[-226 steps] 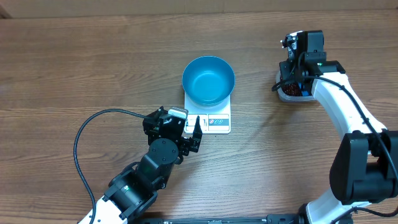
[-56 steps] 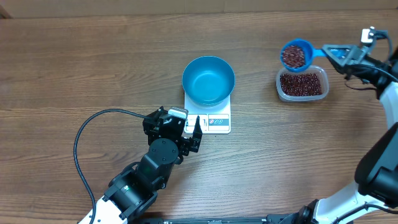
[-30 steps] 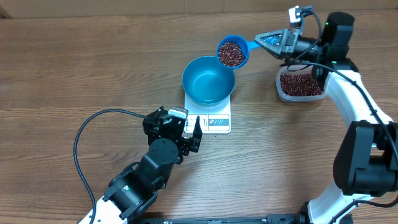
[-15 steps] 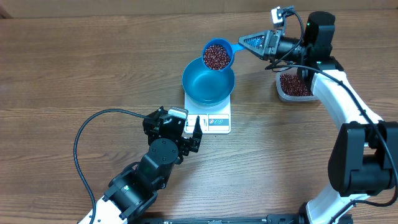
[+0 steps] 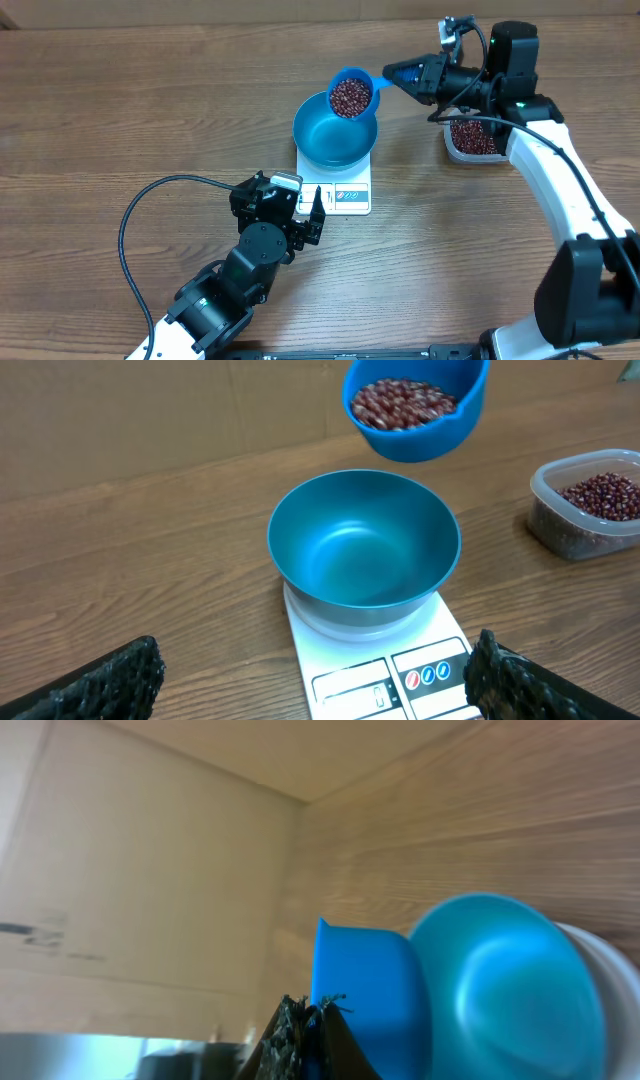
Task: Scoop item into bowl and weigh 150g on scale
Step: 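Carry the scoop left over the teal bowl on the scale, then tilt the scoop with the right gripper to pour beans into the bowl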
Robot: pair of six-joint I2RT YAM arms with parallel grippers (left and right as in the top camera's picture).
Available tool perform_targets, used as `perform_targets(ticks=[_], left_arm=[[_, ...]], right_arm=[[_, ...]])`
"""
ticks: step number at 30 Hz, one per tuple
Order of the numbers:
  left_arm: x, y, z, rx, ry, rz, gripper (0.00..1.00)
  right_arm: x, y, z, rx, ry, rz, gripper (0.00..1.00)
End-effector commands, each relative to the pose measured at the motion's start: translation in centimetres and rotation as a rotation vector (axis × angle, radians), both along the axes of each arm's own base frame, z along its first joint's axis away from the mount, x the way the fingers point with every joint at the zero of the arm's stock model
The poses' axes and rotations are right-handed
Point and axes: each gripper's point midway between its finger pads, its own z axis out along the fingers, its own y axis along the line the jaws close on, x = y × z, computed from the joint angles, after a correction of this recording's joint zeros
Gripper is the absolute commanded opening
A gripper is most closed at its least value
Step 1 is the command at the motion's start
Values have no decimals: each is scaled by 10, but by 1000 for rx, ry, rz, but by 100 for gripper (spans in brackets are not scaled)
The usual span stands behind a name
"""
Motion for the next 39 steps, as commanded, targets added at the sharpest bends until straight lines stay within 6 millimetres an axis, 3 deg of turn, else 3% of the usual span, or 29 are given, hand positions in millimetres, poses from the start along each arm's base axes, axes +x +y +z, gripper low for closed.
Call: perform_targets(ticks=[1, 16, 28, 39], left_arm=[[0, 1, -2, -11, 4, 17, 100], [0, 1, -2, -11, 4, 17, 99], [0, 1, -2, -11, 4, 17, 100], [0, 1, -2, -11, 4, 17, 100]], right_arm=[[-3, -6, 13, -110, -119, -38, 4], [-8, 22, -11, -340, -196, -52, 4], [-16, 50, -35, -681, -380, -10, 4], [-13, 49, -38, -799, -442, -24, 4]])
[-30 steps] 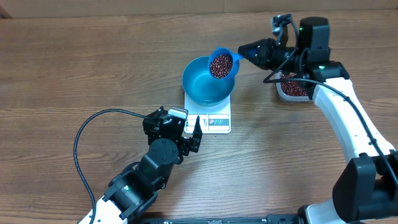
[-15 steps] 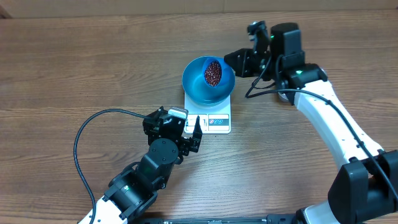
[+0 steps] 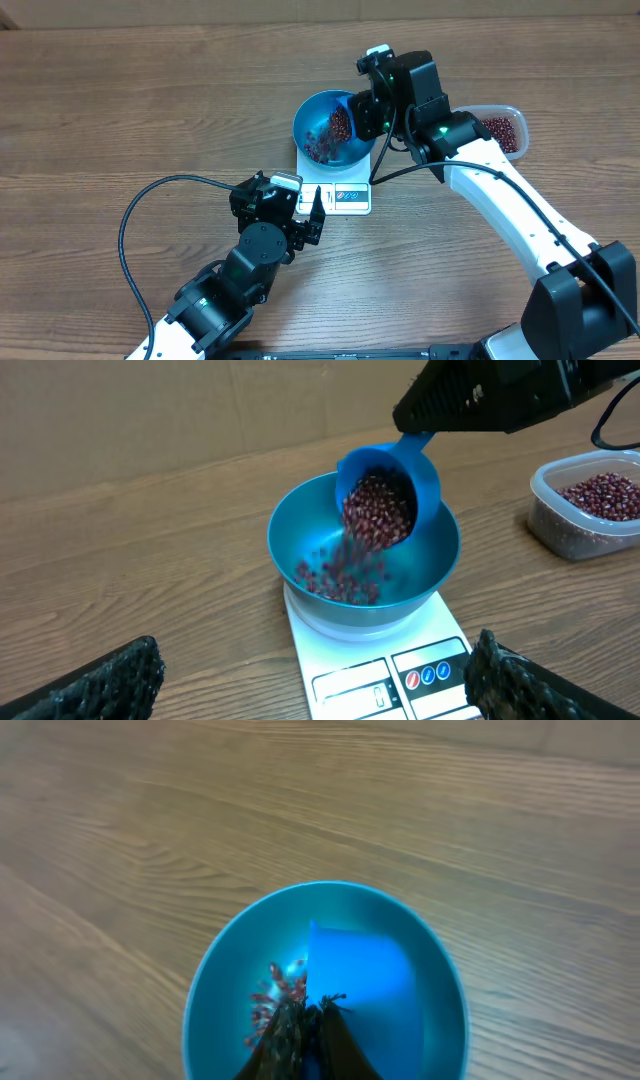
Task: Scoop item into bowl and weigh 150g on scale
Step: 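Tilt the scoop with the right gripper to pour beans into the bowl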
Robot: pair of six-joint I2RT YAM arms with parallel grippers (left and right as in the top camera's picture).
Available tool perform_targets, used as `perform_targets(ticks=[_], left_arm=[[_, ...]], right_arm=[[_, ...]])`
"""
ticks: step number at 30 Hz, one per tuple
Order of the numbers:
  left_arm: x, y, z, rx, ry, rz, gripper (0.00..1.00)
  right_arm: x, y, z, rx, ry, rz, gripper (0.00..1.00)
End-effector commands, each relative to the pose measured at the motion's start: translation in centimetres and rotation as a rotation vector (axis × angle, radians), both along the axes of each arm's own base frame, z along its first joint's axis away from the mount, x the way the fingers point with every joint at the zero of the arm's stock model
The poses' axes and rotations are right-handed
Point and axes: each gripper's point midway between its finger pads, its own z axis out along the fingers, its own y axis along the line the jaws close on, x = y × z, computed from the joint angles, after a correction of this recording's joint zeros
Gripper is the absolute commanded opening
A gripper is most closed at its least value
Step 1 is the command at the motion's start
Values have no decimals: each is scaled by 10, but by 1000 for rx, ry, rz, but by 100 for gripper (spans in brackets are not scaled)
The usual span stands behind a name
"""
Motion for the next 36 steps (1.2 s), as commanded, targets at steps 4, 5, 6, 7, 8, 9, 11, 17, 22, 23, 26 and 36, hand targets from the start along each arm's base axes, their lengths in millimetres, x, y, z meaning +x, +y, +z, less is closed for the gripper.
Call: perform_targets(ticks=[4, 5, 6, 7, 8, 9, 11, 17, 22, 23, 26, 36], left_arm=[[0, 1, -2, -11, 5, 17, 100], [0, 1, -2, -11, 5, 17, 100], [0, 1, -2, -11, 5, 17, 100], [0, 1, -2, -11, 5, 17, 100], [0, 1, -2, -11, 5, 17, 99], [0, 1, -2, -11, 5, 17, 99], [0, 1, -2, -11, 5, 17, 100], [0, 1, -2, -11, 5, 17, 100], [0, 1, -2, -11, 5, 17, 100], [0, 1, -2, -11, 5, 17, 100], [0, 1, -2, -11, 5, 17, 100], [0, 1, -2, -11, 5, 17, 100]], right_arm=[[1, -7, 22, -49, -96, 20, 4], [1, -7, 22, -49, -96, 20, 4], [1, -7, 22, -49, -96, 20, 4], [1, -7, 22, -54, -99, 25, 4], [1, -7, 22, -63, -106, 34, 4], [1, -6, 22, -72, -113, 44, 4], [1, -6, 22, -83, -121, 55, 4], [0, -4, 22, -105, -140, 94, 4], [-4, 1, 23, -101, -149, 140, 4], [-4, 1, 23, -101, -149, 140, 4], [-4, 1, 23, -103, -151, 142, 4], [-13, 12, 24, -109, -182, 264, 4]])
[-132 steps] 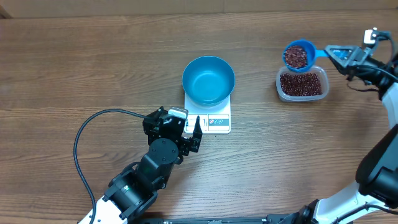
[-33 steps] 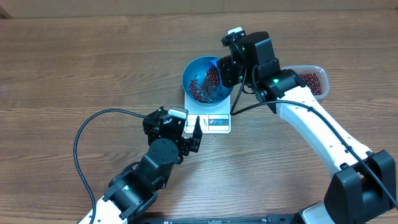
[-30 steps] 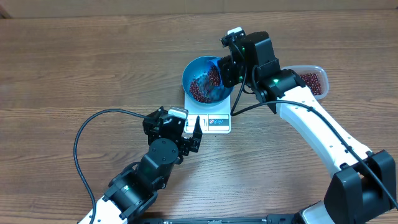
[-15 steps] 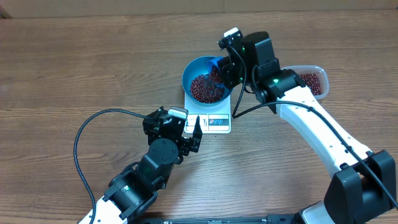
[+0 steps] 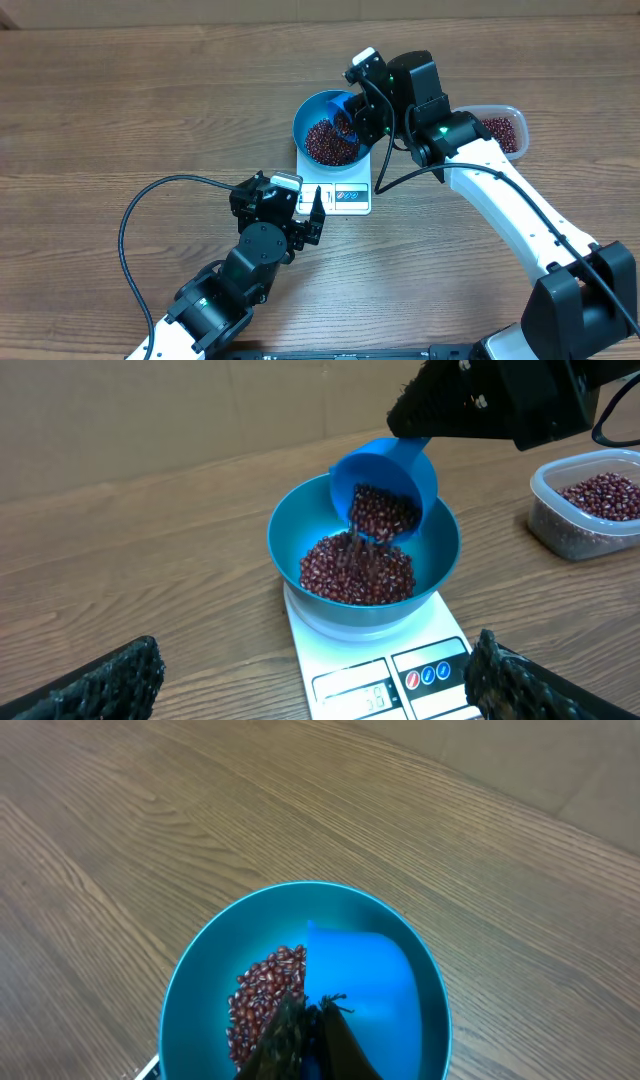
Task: Scoop item into bowl and weigh 150g on scale
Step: 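Tilt the scoop with the right gripper to pour beans into the bowl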
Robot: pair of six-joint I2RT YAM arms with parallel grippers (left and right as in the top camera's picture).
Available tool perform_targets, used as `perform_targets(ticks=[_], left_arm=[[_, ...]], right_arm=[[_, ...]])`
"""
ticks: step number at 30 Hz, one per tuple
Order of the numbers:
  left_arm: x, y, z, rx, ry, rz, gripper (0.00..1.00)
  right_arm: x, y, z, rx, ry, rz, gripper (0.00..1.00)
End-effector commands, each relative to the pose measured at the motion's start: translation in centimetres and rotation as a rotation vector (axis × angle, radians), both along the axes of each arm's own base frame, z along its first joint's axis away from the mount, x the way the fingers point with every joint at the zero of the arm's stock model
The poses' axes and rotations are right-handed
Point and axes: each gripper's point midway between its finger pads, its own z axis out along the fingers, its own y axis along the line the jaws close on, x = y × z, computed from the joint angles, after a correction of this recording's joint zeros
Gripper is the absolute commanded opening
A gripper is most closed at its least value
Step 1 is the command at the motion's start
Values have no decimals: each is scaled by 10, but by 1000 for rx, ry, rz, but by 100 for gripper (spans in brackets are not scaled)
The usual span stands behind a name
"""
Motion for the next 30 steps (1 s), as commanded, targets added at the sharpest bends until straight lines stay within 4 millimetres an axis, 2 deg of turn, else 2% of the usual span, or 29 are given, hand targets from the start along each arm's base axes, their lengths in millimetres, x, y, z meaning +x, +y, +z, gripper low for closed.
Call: perform_targets(ticks=[1, 30], left_arm=[[0, 1, -2, -11, 5, 17, 99], [0, 1, -2, -11, 5, 17, 100]], right_arm=[[-9, 6, 23, 13, -66, 83, 4], [-21, 10, 16, -69, -110, 233, 4]])
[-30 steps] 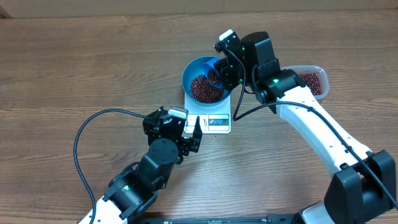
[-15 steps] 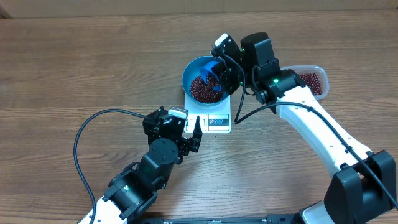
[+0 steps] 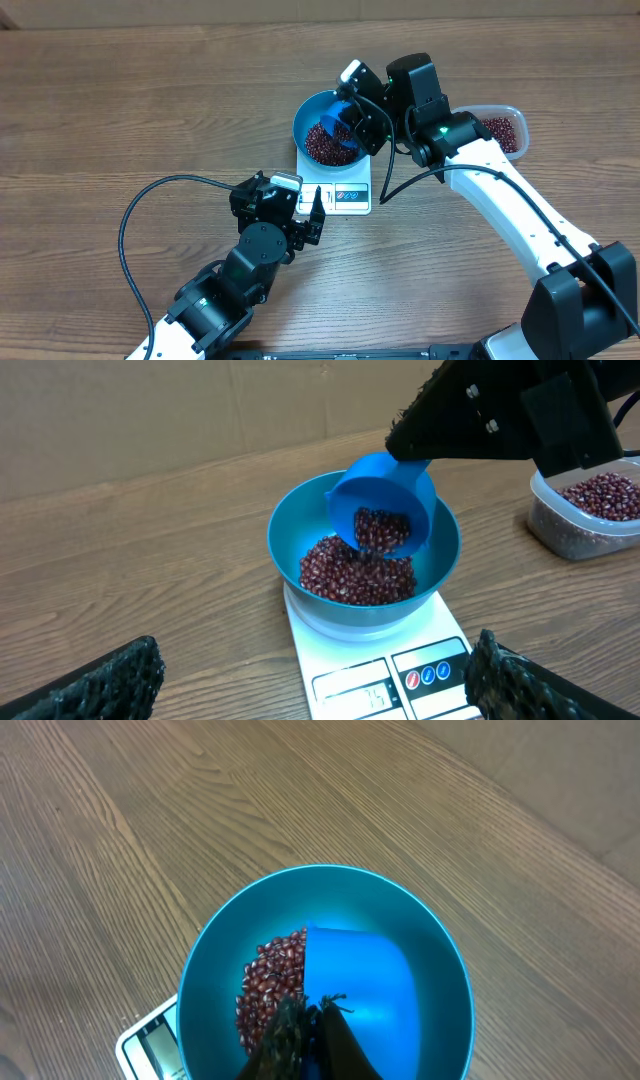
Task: Scoop item into bowl and weigh 150g on scale
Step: 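Tilt the scoop with the right gripper to pour beans into the bowl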
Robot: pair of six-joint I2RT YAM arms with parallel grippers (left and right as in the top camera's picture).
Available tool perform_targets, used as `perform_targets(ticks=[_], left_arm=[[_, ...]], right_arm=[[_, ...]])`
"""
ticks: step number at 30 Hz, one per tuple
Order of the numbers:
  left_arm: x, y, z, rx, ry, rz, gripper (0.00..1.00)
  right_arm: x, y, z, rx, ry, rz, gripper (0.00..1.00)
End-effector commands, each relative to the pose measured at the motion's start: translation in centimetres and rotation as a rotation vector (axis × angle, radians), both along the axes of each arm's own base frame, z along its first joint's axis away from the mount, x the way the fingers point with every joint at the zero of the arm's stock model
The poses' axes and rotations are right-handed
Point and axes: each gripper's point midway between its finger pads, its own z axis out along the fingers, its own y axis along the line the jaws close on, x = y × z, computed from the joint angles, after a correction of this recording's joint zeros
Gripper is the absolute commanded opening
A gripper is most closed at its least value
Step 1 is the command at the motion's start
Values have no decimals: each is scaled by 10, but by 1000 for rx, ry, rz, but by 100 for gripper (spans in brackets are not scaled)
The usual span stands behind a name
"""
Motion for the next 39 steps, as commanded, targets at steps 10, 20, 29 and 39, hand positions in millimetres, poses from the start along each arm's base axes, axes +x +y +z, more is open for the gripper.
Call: perform_targets(ticks=[10, 20, 29, 39], left_arm=[[0, 1, -2, -11, 5, 17, 99], [0, 1, -2, -11, 5, 17, 100], [0, 1, -2, -11, 5, 17, 100], [0, 1, -2, -11, 5, 17, 100]], right_arm=[[-8, 5, 23, -17, -113, 120, 4], [-8, 6, 23, -100, -216, 228, 4], [-6, 5, 24, -137, -261, 261, 4], [19, 2, 48, 47, -196, -16, 4]])
